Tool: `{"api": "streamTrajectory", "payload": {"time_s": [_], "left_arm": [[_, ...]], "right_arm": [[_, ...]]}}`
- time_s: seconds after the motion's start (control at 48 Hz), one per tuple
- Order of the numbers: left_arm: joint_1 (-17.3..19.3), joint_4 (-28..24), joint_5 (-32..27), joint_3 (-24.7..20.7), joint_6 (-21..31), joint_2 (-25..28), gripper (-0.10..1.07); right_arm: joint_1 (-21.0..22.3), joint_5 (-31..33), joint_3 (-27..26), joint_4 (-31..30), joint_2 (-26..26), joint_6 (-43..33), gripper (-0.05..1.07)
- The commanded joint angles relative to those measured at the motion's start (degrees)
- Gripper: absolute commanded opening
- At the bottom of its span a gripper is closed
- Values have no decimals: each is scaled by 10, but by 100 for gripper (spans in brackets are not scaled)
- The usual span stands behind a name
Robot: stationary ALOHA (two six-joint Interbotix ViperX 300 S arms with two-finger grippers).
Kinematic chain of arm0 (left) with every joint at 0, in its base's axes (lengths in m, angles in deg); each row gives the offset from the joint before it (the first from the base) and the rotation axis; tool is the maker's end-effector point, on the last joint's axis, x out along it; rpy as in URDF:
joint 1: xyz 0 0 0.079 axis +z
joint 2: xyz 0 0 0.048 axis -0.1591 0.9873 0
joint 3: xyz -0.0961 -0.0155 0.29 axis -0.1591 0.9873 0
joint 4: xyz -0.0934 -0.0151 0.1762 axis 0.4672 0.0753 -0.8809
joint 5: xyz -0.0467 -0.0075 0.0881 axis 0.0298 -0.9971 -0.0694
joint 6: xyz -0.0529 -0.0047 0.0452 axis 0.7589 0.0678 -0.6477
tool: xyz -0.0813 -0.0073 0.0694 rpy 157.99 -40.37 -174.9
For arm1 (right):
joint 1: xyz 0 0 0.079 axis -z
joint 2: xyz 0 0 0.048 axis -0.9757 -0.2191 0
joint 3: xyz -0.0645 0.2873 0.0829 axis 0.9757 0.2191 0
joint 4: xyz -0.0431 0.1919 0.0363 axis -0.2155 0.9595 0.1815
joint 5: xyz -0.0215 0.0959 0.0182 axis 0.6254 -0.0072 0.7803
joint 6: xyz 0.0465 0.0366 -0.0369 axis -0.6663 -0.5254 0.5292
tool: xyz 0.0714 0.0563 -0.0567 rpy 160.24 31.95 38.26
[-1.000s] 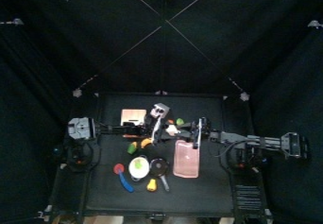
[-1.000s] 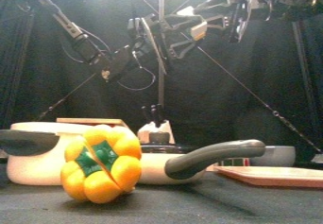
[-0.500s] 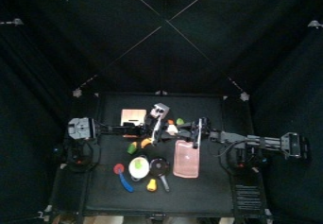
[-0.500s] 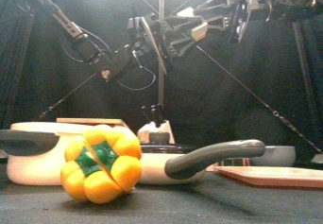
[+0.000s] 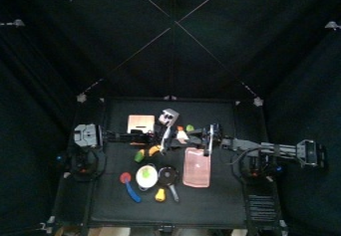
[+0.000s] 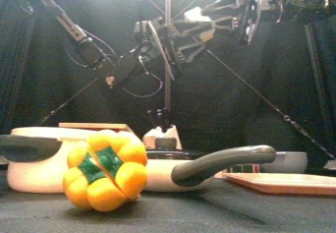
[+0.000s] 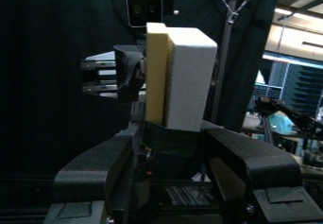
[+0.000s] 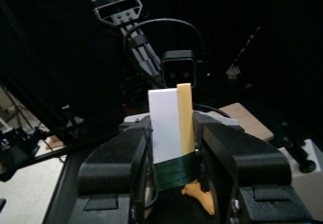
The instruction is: Unwrap egg sushi
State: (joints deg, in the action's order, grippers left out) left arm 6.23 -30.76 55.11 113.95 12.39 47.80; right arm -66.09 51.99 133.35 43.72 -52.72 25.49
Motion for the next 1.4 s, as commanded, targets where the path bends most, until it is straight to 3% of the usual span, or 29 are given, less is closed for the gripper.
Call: {"api": "streamTrajectory", "payload": {"time_s": [0.0,1.375], "left_arm": [[2,3,3,-4,-1,-6,84],[-3,-3,3,-1,-4,0,83]], "right_arm": [[-2,-9,-9,0,5,-1,61],[1,-21,-2,-9,4,-2,61]]}}
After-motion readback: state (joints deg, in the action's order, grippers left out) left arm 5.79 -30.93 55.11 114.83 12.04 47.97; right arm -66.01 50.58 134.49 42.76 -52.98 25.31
